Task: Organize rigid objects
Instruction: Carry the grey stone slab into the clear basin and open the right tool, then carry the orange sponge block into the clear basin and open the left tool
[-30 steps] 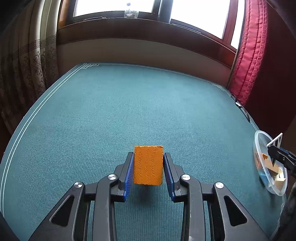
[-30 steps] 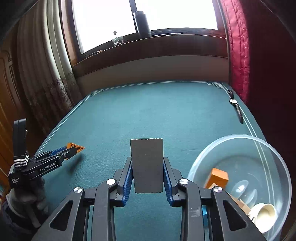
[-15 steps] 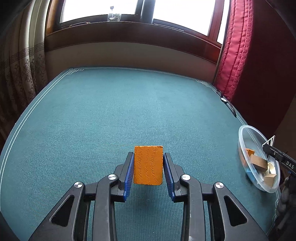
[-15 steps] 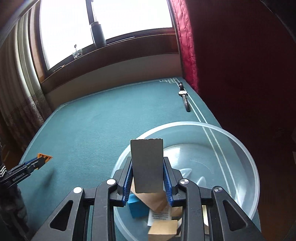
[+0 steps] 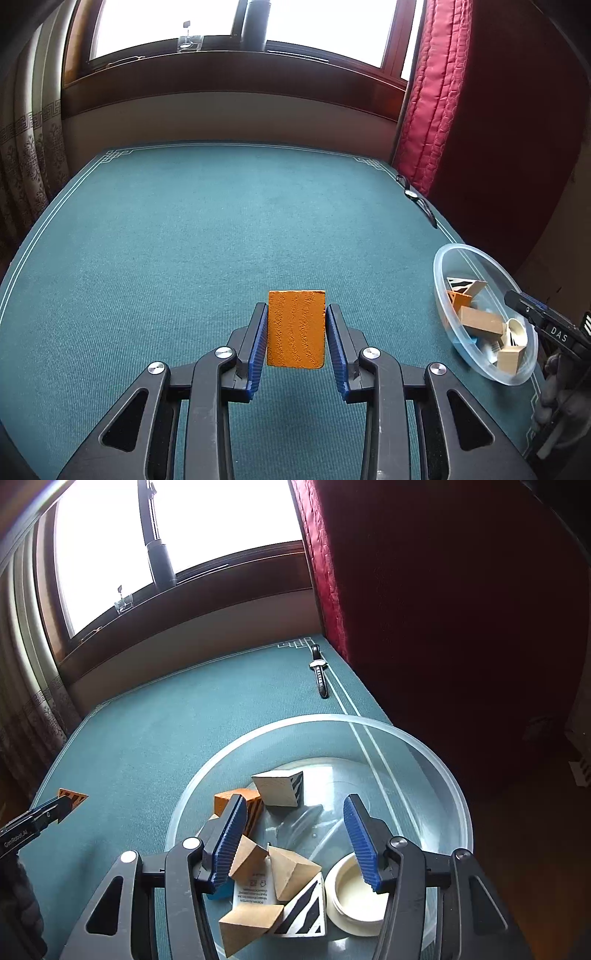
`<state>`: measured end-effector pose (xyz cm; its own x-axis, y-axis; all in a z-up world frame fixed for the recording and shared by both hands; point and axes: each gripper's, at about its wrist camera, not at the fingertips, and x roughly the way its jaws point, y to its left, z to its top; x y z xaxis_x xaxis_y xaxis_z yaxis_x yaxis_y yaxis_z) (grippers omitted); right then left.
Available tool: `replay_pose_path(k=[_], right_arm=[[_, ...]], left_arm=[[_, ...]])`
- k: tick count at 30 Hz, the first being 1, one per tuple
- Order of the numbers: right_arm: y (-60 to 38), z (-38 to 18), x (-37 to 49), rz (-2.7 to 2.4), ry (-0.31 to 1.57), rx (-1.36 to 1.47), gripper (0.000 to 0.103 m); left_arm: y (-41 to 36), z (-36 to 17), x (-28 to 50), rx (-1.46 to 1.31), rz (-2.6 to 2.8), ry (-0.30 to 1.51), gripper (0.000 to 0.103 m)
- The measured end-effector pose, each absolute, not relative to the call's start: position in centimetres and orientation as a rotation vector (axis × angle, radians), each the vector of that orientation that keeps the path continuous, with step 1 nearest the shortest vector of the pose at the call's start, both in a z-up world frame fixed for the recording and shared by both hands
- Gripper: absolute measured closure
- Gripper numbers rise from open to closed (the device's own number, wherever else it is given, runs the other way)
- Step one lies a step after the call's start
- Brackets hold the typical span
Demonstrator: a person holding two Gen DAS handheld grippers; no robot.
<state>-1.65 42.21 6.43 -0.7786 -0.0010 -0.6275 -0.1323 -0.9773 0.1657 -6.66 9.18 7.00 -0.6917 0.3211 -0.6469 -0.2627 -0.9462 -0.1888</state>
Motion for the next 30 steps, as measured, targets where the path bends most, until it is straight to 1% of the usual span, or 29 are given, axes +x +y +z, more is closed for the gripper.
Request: replay_pose_path(k=[14, 30], right_arm=[[46.1, 6.1, 0.4, 2.833, 0.368, -0.973, 0.043], [49.6, 7.9, 2.0, 2.816, 0.479, -0.840, 0.042]], left_arm=[[17.0, 9.4, -6.1, -0.952, 2.509, -0.006, 0.071], [26.9, 10.7, -5.5, -0.887, 2.351, 0.147, 0.071]])
